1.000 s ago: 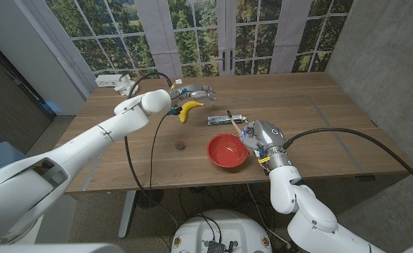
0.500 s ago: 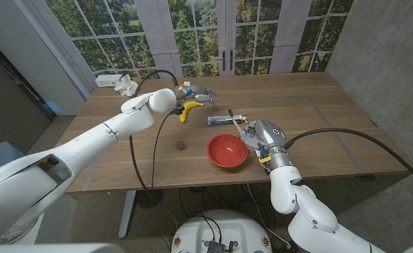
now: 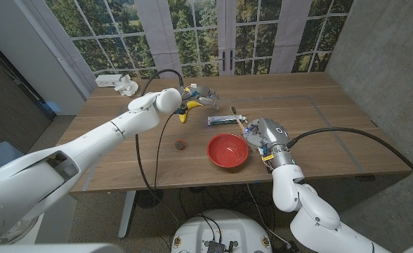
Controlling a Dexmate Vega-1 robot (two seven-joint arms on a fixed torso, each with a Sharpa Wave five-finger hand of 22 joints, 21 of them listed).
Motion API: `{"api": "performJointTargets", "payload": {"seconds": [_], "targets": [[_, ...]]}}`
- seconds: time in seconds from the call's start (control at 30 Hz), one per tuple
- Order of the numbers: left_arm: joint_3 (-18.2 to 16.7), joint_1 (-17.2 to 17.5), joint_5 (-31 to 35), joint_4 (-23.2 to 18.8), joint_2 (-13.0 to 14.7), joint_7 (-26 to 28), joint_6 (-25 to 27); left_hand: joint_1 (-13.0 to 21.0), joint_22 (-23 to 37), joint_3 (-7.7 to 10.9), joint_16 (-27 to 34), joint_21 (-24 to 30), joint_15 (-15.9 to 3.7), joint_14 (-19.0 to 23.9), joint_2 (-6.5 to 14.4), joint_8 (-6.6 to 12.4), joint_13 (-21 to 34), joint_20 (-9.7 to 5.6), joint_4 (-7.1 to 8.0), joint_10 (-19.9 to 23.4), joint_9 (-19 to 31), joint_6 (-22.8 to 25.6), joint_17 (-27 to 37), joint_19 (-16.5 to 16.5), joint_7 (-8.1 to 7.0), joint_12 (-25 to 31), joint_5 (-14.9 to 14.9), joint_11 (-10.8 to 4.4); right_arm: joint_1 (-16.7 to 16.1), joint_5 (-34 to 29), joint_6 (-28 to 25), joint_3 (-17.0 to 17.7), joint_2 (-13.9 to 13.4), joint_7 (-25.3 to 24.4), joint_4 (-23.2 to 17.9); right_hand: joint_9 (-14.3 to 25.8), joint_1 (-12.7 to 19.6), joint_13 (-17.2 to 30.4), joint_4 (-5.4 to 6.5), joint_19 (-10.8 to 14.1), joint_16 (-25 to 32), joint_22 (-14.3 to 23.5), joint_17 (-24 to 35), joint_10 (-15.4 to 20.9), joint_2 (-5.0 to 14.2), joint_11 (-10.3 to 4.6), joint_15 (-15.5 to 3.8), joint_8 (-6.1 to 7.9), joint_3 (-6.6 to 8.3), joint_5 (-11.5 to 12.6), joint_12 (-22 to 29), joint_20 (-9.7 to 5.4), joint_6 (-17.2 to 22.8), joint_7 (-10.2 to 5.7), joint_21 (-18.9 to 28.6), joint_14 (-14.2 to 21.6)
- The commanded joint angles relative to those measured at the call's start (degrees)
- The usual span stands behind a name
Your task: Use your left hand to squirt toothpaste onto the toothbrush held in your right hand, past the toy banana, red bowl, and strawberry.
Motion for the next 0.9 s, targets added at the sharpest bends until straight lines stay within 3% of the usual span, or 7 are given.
{"api": "performJointTargets", "payload": {"seconds": [0.03, 0.6, 0.9], "targets": [[1.75, -1.50, 2.33, 2.00, -1.80, -1.68, -0.65, 1.64, 0.14, -0.39, 0.53, 0.23, -1.92, 1.28, -0.08, 0.20, 0.27, -0.09, 0.27, 1.90, 0.34, 0.88, 0.22, 0.90, -0.05, 0.50, 0.27, -0.22, -0.95, 3.39, 1.61, 2.02, -0.94, -0.89, -0.50, 0.13, 2.85, 0.31, 0.17, -0.34, 0.27, 0.03, 0.30, 2.58, 2.47, -2.17, -5.38, 0.39, 0.52, 0.40, -0.20, -0.24, 0.52, -0.18, 0.52, 0.38], [4.32, -4.18, 4.88, 5.67, -4.55, -3.46, -1.12, 6.16, 0.19, -1.49, 0.42, 0.14, -3.24, 3.00, -0.94, 0.56, 0.35, -0.57, 0.28, 4.47, 0.37, 4.74, 0.27, 1.50, -0.22, 0.37, 0.08, -0.95, -1.98, 6.44, 3.25, 3.77, -2.29, -2.28, -1.01, 0.17, 2.74, 0.49, 0.17, -0.77, 0.35, -0.27, 0.33, 2.81, 2.35, -2.11, -5.37, 0.27, 0.69, 0.44, -0.47, -0.20, 0.62, -0.09, 1.55, 0.33], [5.75, -5.17, 6.29, 7.95, -6.02, -3.10, -1.60, 8.18, 0.20, -1.66, 0.32, 0.10, -3.41, 3.37, -0.88, 0.15, 0.37, -0.41, 0.29, 4.59, 0.41, 4.84, 0.28, 1.68, -0.53, 0.02, 0.02, -2.25, -2.30, 7.65, 4.28, 4.63, -2.95, -2.91, -0.86, 0.20, 2.72, 0.53, 0.16, -0.97, 0.41, -0.42, 0.34, 2.84, 2.31, -2.08, -5.38, 0.20, 0.78, 0.45, -0.64, -0.18, 0.63, -0.04, 2.03, 0.34]]}}
